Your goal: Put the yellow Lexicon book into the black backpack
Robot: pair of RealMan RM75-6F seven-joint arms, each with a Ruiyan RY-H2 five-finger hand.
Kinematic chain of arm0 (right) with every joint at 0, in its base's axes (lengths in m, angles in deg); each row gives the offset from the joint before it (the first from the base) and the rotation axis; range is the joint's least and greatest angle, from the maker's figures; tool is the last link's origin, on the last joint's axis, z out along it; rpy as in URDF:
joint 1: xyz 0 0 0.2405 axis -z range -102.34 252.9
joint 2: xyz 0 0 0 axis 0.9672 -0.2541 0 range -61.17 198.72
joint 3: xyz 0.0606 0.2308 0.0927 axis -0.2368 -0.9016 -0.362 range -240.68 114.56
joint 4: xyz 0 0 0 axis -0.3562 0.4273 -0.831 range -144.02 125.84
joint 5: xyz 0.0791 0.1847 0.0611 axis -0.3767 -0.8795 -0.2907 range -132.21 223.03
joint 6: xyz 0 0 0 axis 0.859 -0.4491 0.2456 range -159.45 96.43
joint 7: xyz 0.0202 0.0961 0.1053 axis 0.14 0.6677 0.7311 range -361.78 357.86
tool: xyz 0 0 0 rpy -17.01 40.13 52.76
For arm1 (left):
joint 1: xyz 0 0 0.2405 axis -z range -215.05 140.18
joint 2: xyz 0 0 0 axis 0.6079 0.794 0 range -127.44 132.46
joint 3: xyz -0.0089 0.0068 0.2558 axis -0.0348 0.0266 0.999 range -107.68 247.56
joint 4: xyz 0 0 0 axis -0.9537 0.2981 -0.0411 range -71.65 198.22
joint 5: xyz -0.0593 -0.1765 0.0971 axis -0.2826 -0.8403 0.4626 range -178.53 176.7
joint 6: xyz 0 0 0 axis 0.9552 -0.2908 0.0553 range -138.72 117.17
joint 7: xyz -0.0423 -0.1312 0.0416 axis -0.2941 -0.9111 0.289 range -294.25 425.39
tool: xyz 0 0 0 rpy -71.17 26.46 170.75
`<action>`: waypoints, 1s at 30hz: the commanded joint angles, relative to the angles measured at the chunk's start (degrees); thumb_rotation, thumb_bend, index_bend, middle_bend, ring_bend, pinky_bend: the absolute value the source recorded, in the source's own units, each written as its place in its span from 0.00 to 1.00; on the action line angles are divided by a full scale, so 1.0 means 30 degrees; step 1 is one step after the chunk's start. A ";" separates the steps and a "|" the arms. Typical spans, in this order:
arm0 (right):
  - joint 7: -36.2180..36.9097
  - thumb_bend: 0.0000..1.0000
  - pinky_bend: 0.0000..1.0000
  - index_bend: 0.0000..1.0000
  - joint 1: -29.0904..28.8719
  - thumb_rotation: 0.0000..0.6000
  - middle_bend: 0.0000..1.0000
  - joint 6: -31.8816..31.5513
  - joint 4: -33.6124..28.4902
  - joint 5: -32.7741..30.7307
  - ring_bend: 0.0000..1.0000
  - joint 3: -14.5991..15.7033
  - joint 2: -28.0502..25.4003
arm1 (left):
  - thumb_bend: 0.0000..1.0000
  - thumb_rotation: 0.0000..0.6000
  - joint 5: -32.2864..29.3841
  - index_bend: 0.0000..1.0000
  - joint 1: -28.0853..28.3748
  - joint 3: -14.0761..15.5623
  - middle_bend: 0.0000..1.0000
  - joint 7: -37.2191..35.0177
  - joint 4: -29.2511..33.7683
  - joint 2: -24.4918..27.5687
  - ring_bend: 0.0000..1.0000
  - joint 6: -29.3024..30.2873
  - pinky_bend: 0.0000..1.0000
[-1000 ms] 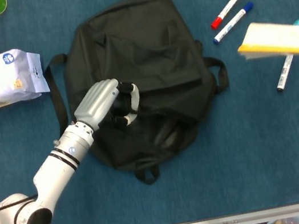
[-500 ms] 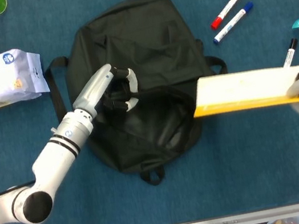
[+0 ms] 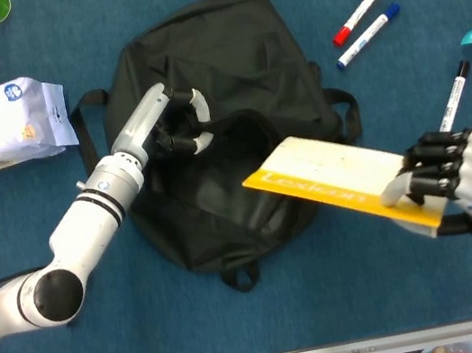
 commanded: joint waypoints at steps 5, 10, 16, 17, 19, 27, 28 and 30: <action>-0.0234 0.32 0.68 0.92 -0.0500 1.00 0.79 0.0233 -0.0717 -0.0003 0.62 -0.0290 0.0889 | 0.39 1.00 -0.0460 0.69 0.0197 0.0079 0.56 0.0310 0.0056 0.0161 0.52 0.0031 0.53; -0.0512 0.32 0.68 0.92 -0.0701 1.00 0.80 0.0657 -0.0976 0.0076 0.63 -0.0087 0.1024 | 0.39 1.00 -0.0632 0.69 0.0232 0.0019 0.56 0.0335 0.0008 0.0193 0.52 0.0081 0.53; -0.0348 0.32 0.68 0.92 -0.1155 1.00 0.80 0.1588 -0.0368 -0.0350 0.63 0.0031 0.2187 | 0.39 1.00 -0.0961 0.69 0.0360 -0.0076 0.56 0.0353 0.0054 0.0309 0.52 -0.0057 0.53; -0.0296 0.32 0.68 0.92 -0.1225 1.00 0.80 0.1714 -0.0250 -0.0464 0.63 0.0019 0.2410 | 0.39 1.00 -0.1018 0.69 0.0389 -0.0075 0.56 0.0370 0.0056 0.0329 0.52 -0.0087 0.53; -0.0105 0.32 0.68 0.92 -0.1366 1.00 0.80 0.1921 -0.0063 -0.0687 0.63 0.0024 0.2884 | 0.39 1.00 -0.1134 0.69 0.0444 -0.0072 0.56 0.0407 0.0050 0.0354 0.52 -0.0118 0.53; -0.0529 0.32 0.69 0.92 -0.1871 1.00 0.80 0.2779 0.1734 -0.1209 0.63 -0.0020 0.4152 | 0.39 1.00 -0.1148 0.69 0.0378 -0.0143 0.56 0.0340 0.0253 0.0592 0.52 -0.0145 0.53; -0.0543 0.32 0.69 0.92 -0.1936 1.00 0.80 0.2873 0.2074 -0.1272 0.63 -0.0021 0.4286 | 0.39 1.00 -0.1139 0.69 0.0360 -0.0152 0.56 0.0322 0.0285 0.0637 0.52 -0.0162 0.53; -0.0526 0.32 0.69 0.92 -0.2127 1.00 0.80 0.3093 0.2979 -0.1406 0.63 -0.0040 0.4611 | 0.39 1.00 -0.1121 0.68 0.0317 -0.0170 0.56 0.0279 0.0361 0.0760 0.52 -0.0211 0.53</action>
